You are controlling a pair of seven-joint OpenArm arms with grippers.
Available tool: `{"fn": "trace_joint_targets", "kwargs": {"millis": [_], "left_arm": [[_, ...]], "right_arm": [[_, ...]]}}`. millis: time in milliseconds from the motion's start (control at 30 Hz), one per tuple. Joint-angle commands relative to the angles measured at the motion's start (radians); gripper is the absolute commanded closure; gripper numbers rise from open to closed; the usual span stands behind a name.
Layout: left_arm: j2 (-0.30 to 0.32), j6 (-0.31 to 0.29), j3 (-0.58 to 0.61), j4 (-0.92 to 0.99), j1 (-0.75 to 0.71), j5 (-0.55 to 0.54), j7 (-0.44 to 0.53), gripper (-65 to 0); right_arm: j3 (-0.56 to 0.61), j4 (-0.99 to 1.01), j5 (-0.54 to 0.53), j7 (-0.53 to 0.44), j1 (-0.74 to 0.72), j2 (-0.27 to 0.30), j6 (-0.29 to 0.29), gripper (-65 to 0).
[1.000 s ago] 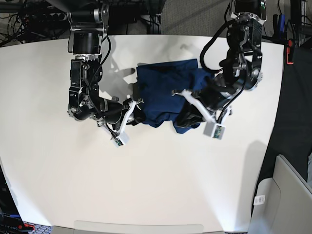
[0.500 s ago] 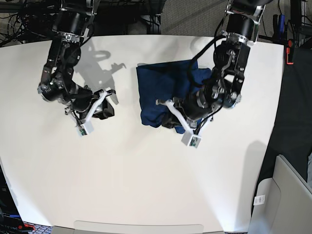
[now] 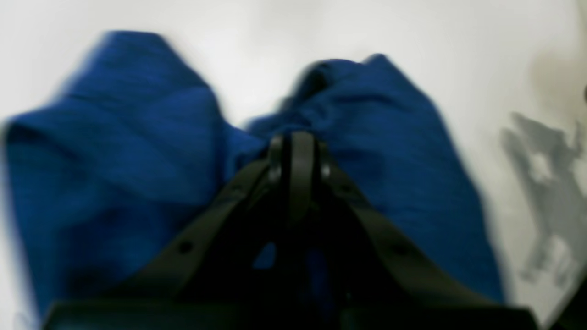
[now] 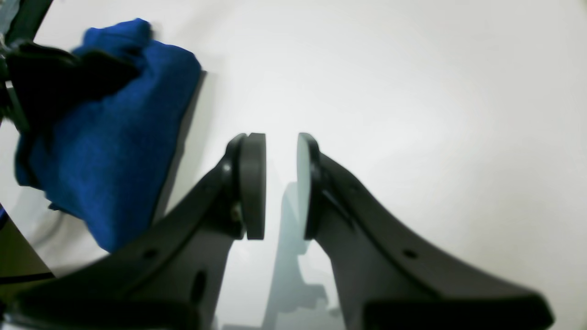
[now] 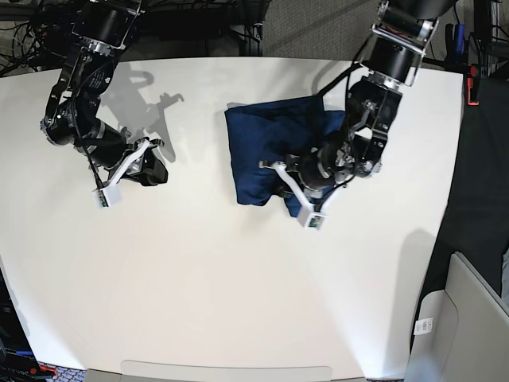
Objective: Fold the T-shirt properly
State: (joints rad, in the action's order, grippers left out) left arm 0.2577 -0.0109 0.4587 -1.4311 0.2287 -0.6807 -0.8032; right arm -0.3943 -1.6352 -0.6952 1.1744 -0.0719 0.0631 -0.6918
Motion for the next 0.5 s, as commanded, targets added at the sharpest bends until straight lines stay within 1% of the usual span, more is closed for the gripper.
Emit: {"fn": "trace_joint_targets", "kwargs": {"millis": [0,67,167,267,400,467], "left_arm": [[0.024,-0.008,-0.007,-0.013,0.027,-0.003,0.035,-0.4],[0.055,-0.008,-0.007,-0.013,0.027,-0.003,0.058,-0.4],[0.085,-0.008,-0.008,-0.01,0.027,-0.003,0.078,-0.4],[0.091,-0.008,-0.008,0.011,0.027,-0.003,0.081,-0.4],[0.094,-0.007,-0.01,0.052,0.011,-0.003,0.081,-0.4],[0.113,-0.007,-0.045,0.02,-0.024,-0.003,0.078,-0.4]], "right_arm": [[0.002,-0.018,-0.028,-0.023,-0.021,0.004,-0.006,-10.3],[0.002,-0.018,-0.028,-0.023,-0.026,-0.003,-0.006,-10.3],[0.034,-0.015,-0.022,-0.023,-0.044,-0.003,-0.006,-10.3],[0.061,-0.013,-0.021,-0.024,-0.056,-0.003,-0.006,-10.3],[0.067,-0.013,-0.021,-0.026,-0.058,-0.004,-0.006,-10.3],[0.067,-0.013,-0.019,-0.027,-0.059,-0.004,-0.006,-10.3]]}}
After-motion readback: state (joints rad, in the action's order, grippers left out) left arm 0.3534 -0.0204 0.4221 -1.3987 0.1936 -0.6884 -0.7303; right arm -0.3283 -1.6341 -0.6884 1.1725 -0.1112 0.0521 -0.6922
